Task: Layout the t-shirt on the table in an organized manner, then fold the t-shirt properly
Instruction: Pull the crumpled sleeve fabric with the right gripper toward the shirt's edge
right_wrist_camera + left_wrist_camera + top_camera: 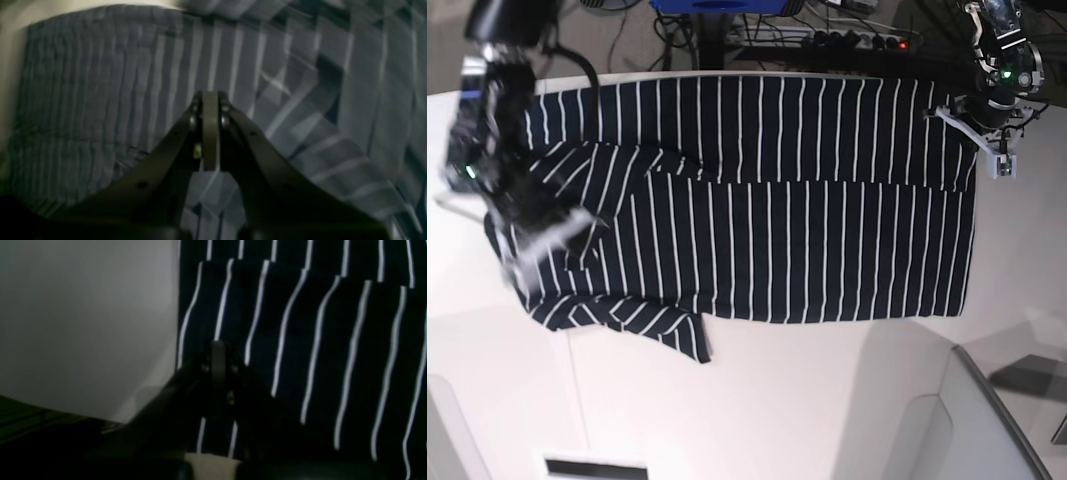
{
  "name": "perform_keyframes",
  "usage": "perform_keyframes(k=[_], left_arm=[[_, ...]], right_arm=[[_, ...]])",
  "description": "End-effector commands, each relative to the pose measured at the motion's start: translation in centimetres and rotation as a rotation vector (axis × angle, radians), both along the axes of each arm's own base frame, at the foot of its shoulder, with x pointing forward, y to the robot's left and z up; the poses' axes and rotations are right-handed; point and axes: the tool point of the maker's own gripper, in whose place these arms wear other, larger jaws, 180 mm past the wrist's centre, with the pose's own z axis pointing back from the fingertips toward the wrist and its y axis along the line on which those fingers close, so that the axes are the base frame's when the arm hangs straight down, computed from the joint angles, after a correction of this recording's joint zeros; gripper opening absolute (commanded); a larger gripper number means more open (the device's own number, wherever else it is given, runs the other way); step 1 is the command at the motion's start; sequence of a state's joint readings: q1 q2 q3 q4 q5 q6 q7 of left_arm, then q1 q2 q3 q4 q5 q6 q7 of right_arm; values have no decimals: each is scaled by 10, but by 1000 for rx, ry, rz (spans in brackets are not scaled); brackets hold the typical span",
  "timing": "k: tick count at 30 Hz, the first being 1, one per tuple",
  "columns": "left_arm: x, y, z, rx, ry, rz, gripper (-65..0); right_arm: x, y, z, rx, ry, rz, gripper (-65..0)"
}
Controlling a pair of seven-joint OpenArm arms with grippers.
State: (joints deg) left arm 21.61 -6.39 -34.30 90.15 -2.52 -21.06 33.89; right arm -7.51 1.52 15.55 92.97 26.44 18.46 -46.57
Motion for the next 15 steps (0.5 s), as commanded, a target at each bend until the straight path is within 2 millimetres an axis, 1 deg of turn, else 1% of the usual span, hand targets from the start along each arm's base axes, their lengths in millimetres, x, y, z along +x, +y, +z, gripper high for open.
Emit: perform_keyframes(k=[1,3,6,10,15], left_arm=[[7,6,10,21,-34,-6,-650],[8,6,12,24,-39,-8,-650],[8,6,12,26,-40,-9,-650],[10,6,13,26,-44,-9,-650],[9,6,12,25,-40,-9,-650]], right_arm=[[-7,1,2,18,-10,5,-644],[-25,-12,-10,12,32,-34,-644],[-46,-17,-30,22,91,-50,-644],[-59,-13,-48,46,148,-43,-644],[-64,-11,-60,61,166,-52,-644]])
